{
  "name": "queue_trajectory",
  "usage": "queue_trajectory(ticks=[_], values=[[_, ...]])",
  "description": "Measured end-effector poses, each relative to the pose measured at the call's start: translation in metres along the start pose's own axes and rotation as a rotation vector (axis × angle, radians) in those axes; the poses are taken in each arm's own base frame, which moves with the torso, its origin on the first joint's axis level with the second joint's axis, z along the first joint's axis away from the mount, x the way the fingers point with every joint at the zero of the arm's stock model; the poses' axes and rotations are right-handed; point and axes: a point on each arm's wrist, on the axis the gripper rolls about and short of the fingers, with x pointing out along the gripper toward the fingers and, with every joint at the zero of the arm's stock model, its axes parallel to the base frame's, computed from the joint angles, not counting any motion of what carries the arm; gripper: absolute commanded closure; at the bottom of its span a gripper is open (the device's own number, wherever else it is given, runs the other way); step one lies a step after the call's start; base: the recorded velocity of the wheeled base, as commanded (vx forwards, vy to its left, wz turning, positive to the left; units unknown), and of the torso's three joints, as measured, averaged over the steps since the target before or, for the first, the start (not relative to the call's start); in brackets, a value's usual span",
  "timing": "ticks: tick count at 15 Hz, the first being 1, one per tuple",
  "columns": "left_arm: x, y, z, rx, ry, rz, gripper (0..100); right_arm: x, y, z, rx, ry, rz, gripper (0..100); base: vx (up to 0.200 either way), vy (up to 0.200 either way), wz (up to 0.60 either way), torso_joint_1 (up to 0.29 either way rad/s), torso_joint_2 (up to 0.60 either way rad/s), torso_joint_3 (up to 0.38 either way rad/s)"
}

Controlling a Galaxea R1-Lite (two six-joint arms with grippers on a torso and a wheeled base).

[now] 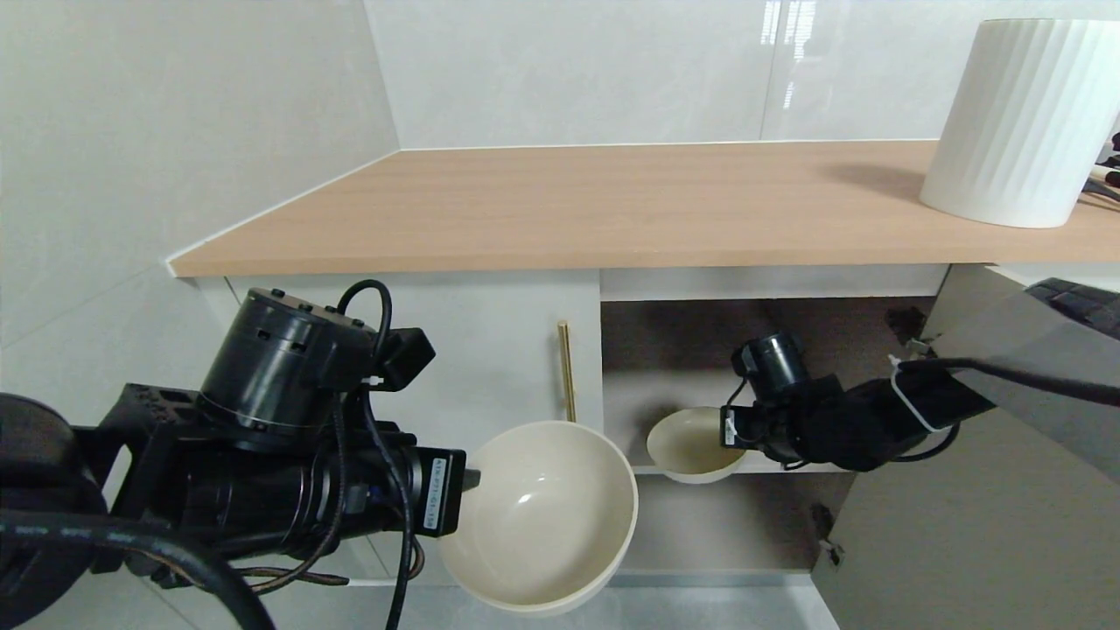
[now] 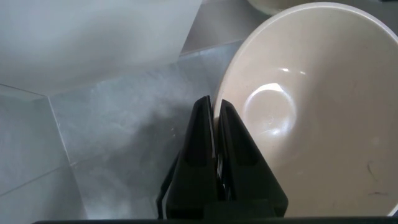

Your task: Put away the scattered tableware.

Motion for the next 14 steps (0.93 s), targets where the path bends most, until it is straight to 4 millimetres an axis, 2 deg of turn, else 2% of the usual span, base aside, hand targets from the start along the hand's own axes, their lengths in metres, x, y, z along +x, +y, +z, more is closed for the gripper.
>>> queue_trajectory(ticks=[3,8,14], values=[[0.0,-0.001,0.0,0.003,0.001,-0.002,100,0.033,0.001,-0.001,0.014,-0.033,-0.086,100,0.0,0.0,0.0,0.0,0.0,0.0],[0.001,-0.002,-0.001,0.006,0.004,-0.004,100,0.068,-0.005,0.0,0.051,-0.058,-0.157,100,0.0,0.0,0.0,0.0,0.0,0.0],[0.0,-0.004,-0.002,0.011,0.004,-0.007,100,0.09,-0.006,0.002,0.109,-0.101,-0.21,100,0.0,0.0,0.0,0.0,0.0,0.0]])
